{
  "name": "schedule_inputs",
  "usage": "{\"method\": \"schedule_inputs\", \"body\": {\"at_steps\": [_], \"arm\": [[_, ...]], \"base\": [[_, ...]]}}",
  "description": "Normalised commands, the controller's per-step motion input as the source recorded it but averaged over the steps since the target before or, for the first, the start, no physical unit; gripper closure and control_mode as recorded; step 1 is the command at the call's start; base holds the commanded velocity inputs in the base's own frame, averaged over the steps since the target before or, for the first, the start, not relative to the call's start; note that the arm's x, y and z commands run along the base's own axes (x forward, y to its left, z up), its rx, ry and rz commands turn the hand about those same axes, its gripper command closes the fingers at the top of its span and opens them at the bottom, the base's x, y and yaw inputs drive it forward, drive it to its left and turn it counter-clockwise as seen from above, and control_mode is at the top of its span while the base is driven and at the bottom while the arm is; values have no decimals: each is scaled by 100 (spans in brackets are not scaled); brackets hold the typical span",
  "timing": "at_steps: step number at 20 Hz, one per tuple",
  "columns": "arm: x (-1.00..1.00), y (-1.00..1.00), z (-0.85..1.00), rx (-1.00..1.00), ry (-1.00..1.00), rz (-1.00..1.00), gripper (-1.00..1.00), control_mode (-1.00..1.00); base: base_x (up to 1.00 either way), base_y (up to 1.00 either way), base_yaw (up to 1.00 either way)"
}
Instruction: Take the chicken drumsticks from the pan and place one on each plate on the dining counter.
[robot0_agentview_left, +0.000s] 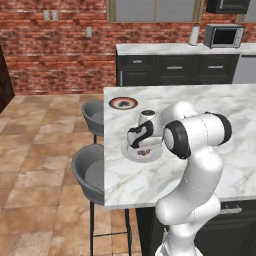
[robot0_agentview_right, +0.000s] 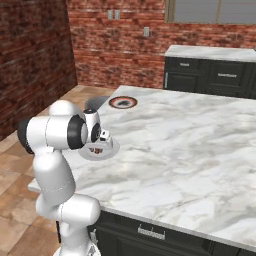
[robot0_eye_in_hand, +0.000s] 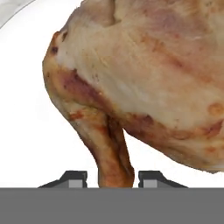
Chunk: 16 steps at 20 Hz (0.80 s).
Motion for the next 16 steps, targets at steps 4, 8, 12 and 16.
{"method": "schedule_inputs", "body": {"at_steps": [4,8,12,16], "arm": [[-2,0,19,1,0,1,-100,-100],[-13,0,49,0,0,0,-100,-100],[-40,0,71,0,-2,0,-100,-100],[-78,-2,56,0,-1,-1,-100,-100]], "base": [[0,0,0],[0,0,0],[0,0,0],[0,0,0]]}}
